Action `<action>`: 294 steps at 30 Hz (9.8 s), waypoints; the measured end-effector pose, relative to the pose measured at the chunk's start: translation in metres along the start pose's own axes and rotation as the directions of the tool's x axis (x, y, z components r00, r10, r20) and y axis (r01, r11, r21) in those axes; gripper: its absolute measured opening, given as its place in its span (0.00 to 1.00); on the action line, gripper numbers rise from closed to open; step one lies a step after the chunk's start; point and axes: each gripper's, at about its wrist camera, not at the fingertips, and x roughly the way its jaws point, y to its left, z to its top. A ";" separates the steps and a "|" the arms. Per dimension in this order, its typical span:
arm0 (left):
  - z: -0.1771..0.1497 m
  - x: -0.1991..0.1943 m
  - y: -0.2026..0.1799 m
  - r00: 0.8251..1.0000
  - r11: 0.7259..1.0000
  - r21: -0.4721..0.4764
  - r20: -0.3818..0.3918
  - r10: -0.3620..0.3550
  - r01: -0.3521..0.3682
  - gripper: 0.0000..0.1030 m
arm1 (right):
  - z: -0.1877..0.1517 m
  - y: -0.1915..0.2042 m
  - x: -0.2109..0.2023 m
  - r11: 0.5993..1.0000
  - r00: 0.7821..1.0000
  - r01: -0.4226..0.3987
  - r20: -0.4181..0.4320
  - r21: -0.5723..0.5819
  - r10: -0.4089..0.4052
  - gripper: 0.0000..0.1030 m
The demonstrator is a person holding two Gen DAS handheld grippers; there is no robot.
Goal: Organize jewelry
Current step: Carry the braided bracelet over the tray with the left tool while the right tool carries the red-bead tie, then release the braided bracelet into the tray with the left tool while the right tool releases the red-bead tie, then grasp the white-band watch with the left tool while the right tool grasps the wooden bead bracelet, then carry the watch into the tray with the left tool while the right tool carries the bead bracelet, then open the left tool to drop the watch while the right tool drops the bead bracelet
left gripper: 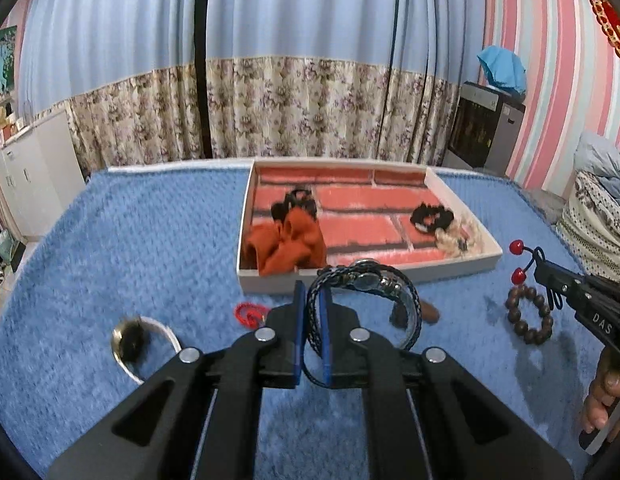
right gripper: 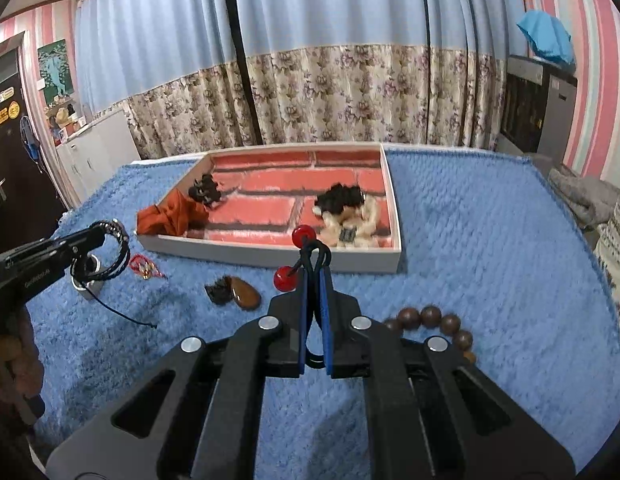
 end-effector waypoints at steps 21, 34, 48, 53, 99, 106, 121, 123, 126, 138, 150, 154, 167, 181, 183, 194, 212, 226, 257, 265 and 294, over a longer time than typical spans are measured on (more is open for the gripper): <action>0.104 0.038 0.030 0.988 0.996 -0.090 0.154 -0.013 0.027 0.07 | 0.085 -0.005 0.054 1.000 0.997 -0.011 0.078 0.013 0.010 0.07; 0.059 0.113 0.009 0.999 0.998 -0.046 0.026 -0.044 0.045 0.07 | 0.064 -0.013 0.127 0.999 1.000 -0.021 -0.017 0.031 0.022 0.07; 0.030 0.153 0.001 0.997 1.000 -0.020 -0.068 -0.021 0.019 0.08 | 0.047 -0.025 0.153 0.999 0.996 0.025 -0.089 0.022 -0.023 0.11; 0.029 0.153 0.004 0.997 1.000 -0.023 -0.077 -0.013 0.011 0.10 | 0.043 -0.022 0.156 1.000 0.994 0.029 -0.106 0.013 -0.027 0.17; -0.056 -0.016 0.114 0.988 0.982 -0.104 -0.032 0.154 -0.156 0.43 | -0.048 -0.106 -0.009 0.976 0.983 0.182 -0.046 0.116 -0.178 0.50; -0.076 -0.022 0.121 0.986 0.979 -0.123 -0.057 0.158 -0.164 0.43 | -0.063 -0.096 -0.012 0.981 0.986 0.162 -0.062 0.108 -0.156 0.50; -0.062 0.026 0.141 0.973 0.967 -0.148 -0.138 0.185 -0.205 0.43 | -0.060 -0.088 -0.004 0.983 0.986 0.156 -0.073 0.101 -0.149 0.50; -0.059 0.032 0.148 0.972 0.966 -0.156 -0.145 0.186 -0.209 0.43 | -0.058 -0.089 0.000 0.983 0.986 0.154 -0.080 0.104 -0.146 0.50; -0.057 0.038 0.153 0.971 0.965 -0.165 -0.155 0.181 -0.206 0.43 | -0.056 -0.093 0.009 0.982 0.985 0.152 -0.098 0.114 -0.141 0.50; -0.053 0.055 0.145 0.971 0.976 -0.121 -0.177 0.159 -0.182 0.29 | -0.051 -0.109 0.047 0.979 0.973 0.175 -0.172 0.104 -0.156 0.50; -0.054 0.060 0.138 0.966 0.976 -0.092 -0.191 0.176 -0.196 0.28 | -0.054 -0.109 0.057 0.979 0.963 0.185 -0.214 0.083 -0.164 0.27; -0.055 0.063 0.130 0.958 0.973 -0.053 -0.195 0.212 -0.226 0.28 | -0.053 -0.104 0.056 0.978 0.960 0.198 -0.212 0.058 -0.182 0.22; -0.054 0.041 0.131 0.975 0.984 -0.069 -0.157 0.155 -0.167 0.16 | -0.046 -0.092 0.025 0.989 0.981 0.141 -0.140 0.053 -0.132 0.19; -0.029 -0.003 0.104 0.988 0.989 -0.050 -0.071 0.136 -0.139 0.15 | -0.015 -0.060 -0.022 0.997 0.997 0.071 0.001 0.025 -0.071 0.19; -0.022 -0.008 0.101 0.989 0.990 -0.042 -0.061 0.134 -0.137 0.15 | -0.007 -0.058 -0.027 0.997 0.997 0.069 0.019 0.021 -0.069 0.19; 0.026 -0.023 0.067 0.993 0.993 -0.004 0.016 0.117 -0.117 0.15 | 0.042 -0.033 -0.042 0.999 0.993 0.033 0.112 -0.028 -0.030 0.19; 0.107 0.033 0.022 0.993 0.998 0.019 0.095 0.064 -0.067 0.15 | 0.127 -0.013 0.006 0.999 0.980 -0.030 0.197 -0.012 0.032 0.19; 0.078 0.122 0.019 1.000 1.000 -0.011 -0.021 0.020 -0.020 0.15 | 0.110 -0.009 0.085 0.996 0.991 -0.091 0.095 0.008 0.090 0.19; 0.042 0.156 0.005 0.994 1.000 0.005 -0.105 0.011 -0.010 0.17 | 0.059 -0.034 0.140 0.995 0.995 0.101 -0.017 0.003 -0.101 0.19; 0.037 0.161 0.004 0.995 1.000 0.014 -0.102 0.021 -0.020 0.18 | 0.055 -0.035 0.150 0.992 0.991 0.127 -0.039 -0.017 -0.128 0.19; 0.067 0.115 0.007 0.999 1.000 0.005 0.024 0.025 -0.025 0.42 | 0.071 -0.045 0.117 0.993 0.991 0.107 0.071 0.049 -0.111 0.41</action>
